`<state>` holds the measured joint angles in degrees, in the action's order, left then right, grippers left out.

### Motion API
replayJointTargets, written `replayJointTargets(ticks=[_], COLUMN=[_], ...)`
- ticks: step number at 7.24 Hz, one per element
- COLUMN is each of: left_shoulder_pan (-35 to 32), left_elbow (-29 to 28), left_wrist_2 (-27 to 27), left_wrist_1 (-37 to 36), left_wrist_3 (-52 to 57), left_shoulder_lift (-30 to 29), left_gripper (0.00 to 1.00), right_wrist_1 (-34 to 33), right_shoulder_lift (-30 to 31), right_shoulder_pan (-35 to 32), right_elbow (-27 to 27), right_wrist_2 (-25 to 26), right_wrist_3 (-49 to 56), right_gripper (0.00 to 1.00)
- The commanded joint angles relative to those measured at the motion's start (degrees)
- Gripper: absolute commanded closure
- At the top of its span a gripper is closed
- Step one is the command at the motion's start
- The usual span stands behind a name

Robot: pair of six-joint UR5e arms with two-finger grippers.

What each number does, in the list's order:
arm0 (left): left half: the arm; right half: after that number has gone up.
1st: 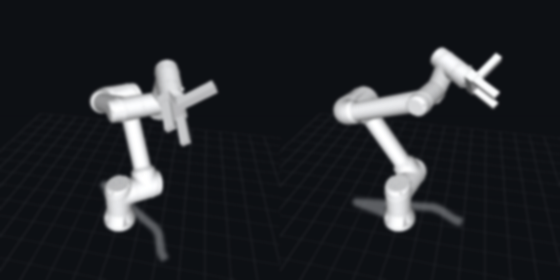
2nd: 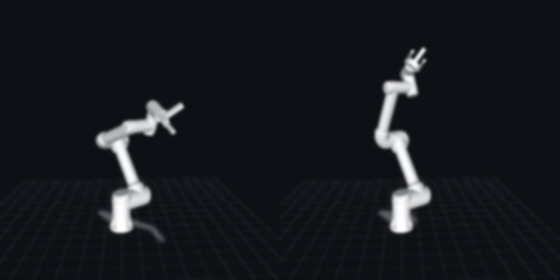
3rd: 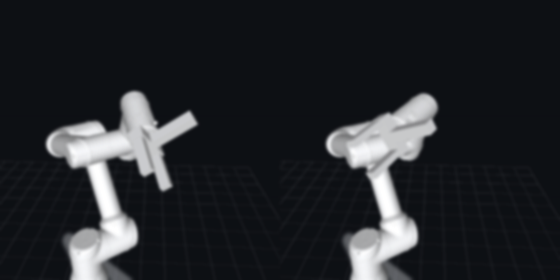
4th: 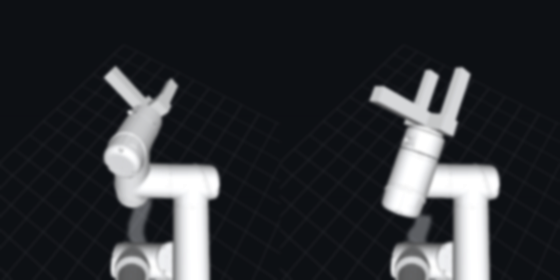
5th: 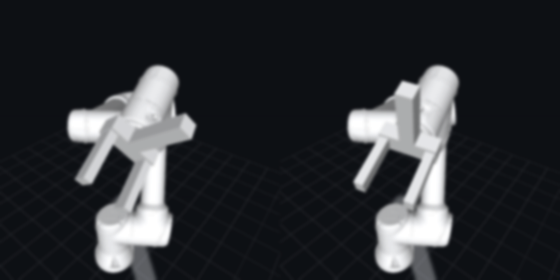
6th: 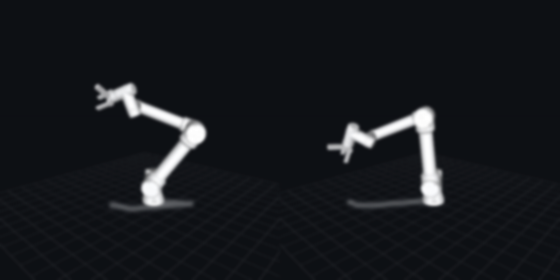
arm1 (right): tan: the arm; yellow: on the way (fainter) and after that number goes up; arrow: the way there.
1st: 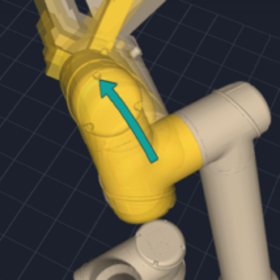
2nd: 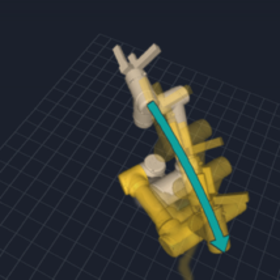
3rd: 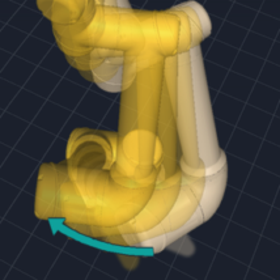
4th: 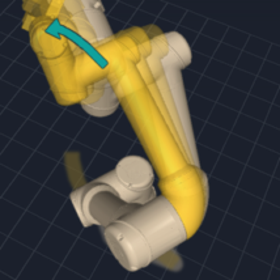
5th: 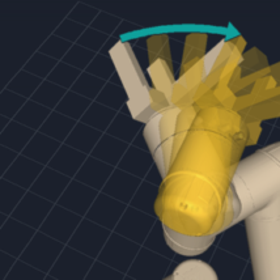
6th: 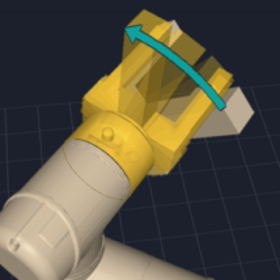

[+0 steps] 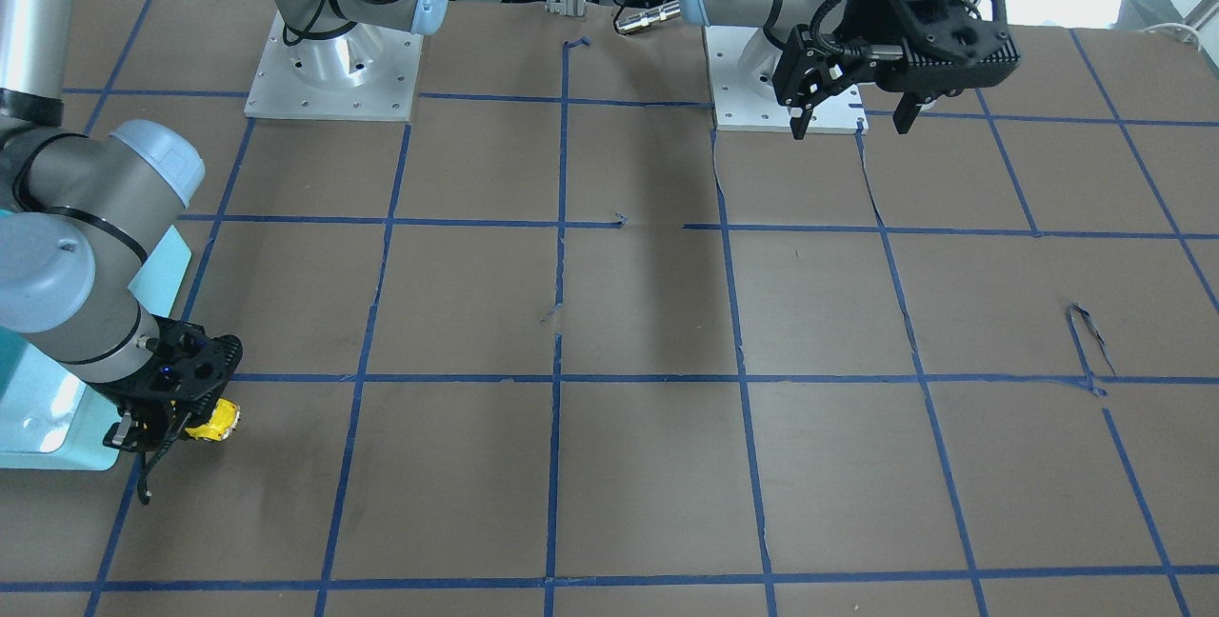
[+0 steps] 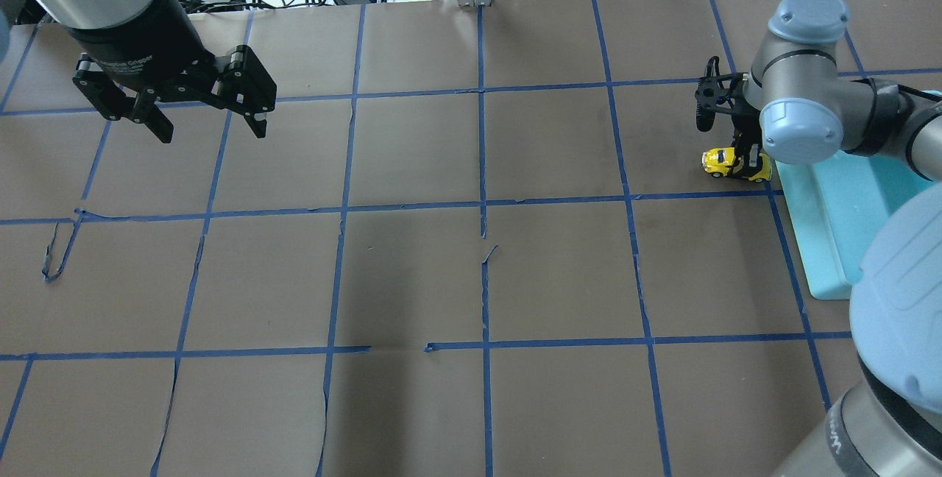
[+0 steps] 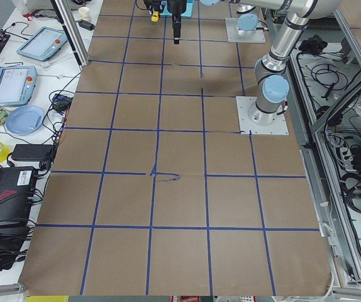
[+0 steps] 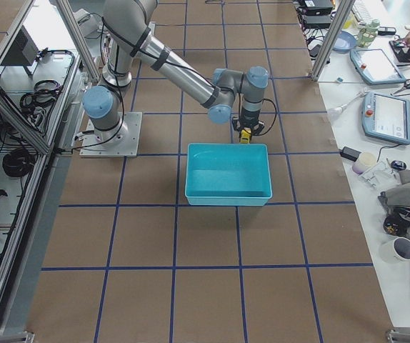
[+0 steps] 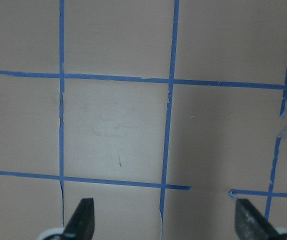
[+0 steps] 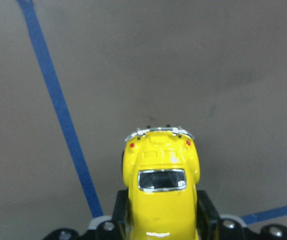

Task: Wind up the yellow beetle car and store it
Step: 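Lift the car with the right gripper and carry it into the bin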

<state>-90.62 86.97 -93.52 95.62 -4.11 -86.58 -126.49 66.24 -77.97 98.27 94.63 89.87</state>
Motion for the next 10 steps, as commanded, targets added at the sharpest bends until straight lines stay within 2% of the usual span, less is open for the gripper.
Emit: replayJointTargets(ticks=[1,2,3,4,5,7,8,10], left_shoulder_pan=[0.0,0.0,0.0,0.0,0.0,0.0,0.0,-0.1], left_elbow=[0.0,0.0,0.1,0.1,0.3,0.2,0.3,0.3], left_wrist_2=[0.1,0.1,0.1,0.1,0.1,0.1,0.2,0.1], left_wrist_1=[-0.2,-0.2,-0.2,-0.2,-0.2,-0.2,-0.2,-0.1], left_wrist_3=[0.1,0.1,0.1,0.1,0.1,0.0,0.0,0.0], left_shoulder_lift=[-0.1,-0.1,-0.1,-0.1,-0.2,-0.2,-0.2,-0.2], left_gripper=[0.0,0.0,0.0,0.0,0.0,0.0,0.0,0.0], right_wrist_1=[8.2,16.5,21.2,23.1,22.9,21.6,16.6,4.8], right_shoulder_lift=[2.2,5.6,8.4,9.0,9.0,8.5,7.8,6.7], right_shoulder_pan=[-2.7,-1.8,0.9,5.3,10.0,18.0,20.9,21.4], right_elbow=[-7.2,-10.3,-10.8,-10.7,-9.6,-4.2,-0.7,7.3], right_wrist_2=[2.5,2.7,2.8,2.8,2.9,2.8,2.8,5.5], right_wrist_3=[-0.1,0.7,0.8,4.4,13.0,25.5,27.1,27.5], right_gripper=[1.0,1.0,1.0,1.0,1.0,1.0,1.0,1.0])
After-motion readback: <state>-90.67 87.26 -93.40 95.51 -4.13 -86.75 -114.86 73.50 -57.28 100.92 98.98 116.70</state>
